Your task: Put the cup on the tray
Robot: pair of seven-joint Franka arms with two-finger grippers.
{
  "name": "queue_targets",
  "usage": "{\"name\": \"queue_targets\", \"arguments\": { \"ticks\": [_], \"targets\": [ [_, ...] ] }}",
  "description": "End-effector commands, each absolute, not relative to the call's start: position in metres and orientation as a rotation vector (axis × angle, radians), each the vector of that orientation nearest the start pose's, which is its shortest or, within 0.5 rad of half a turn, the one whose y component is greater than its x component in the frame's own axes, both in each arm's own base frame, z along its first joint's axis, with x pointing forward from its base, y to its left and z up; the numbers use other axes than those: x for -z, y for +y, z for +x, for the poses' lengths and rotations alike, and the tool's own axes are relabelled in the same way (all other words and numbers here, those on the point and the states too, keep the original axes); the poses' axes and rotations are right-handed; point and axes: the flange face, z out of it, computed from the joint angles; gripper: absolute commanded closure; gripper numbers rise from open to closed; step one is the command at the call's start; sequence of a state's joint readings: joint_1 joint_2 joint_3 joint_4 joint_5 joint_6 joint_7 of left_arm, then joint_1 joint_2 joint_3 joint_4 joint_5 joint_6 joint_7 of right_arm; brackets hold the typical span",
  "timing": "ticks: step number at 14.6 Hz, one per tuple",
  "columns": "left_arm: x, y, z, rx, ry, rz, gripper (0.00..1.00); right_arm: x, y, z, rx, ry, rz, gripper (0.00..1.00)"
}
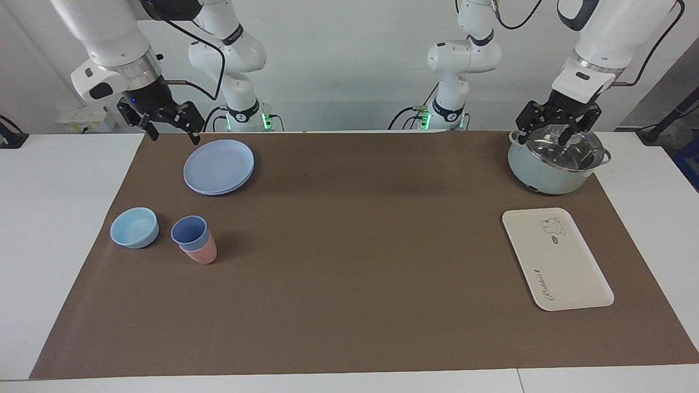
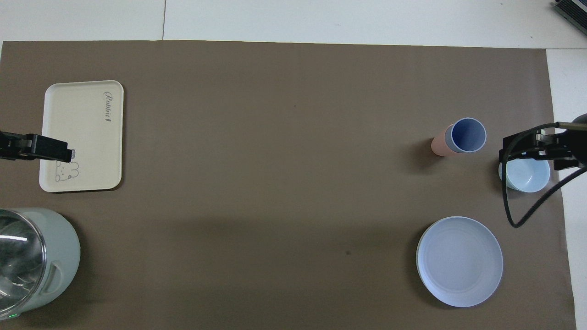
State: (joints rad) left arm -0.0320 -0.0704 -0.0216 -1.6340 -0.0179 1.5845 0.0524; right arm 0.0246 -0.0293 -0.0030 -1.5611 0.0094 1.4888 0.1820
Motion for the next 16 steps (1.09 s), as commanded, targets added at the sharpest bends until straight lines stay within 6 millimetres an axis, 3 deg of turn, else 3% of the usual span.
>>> {"name": "queue_targets", "arguments": {
  "ticks": [1,7,10,15,16],
  "targets": [
    [-0.634,-0.028,0.527,0.049,0.169,-3.164,0.00,-0.641,0.008,0.532,-0.083,0.215,-3.127,0.00],
    [-0.634,-0.029,0.526,0.049,0.172,-3.163,0.00,-0.646,0.000,0.530,-0.064,0.248,-3.122,0.02],
    [-0.634,-0.029,0.526,0.046,0.172,-3.163,0.00,-0.644,-0.027,0.539,-0.012,0.531,-3.074,0.05],
    [-0.634,-0.028,0.526,0.046,0.169,-3.164,0.00,-0.599,-0.083,0.581,-0.017,0.921,-2.958,0.06],
    [-0.634,-0.029,0.526,0.046,0.172,-3.163,0.00,-0.583,-0.097,0.590,-0.051,0.993,-2.923,0.06]
  ]
}}
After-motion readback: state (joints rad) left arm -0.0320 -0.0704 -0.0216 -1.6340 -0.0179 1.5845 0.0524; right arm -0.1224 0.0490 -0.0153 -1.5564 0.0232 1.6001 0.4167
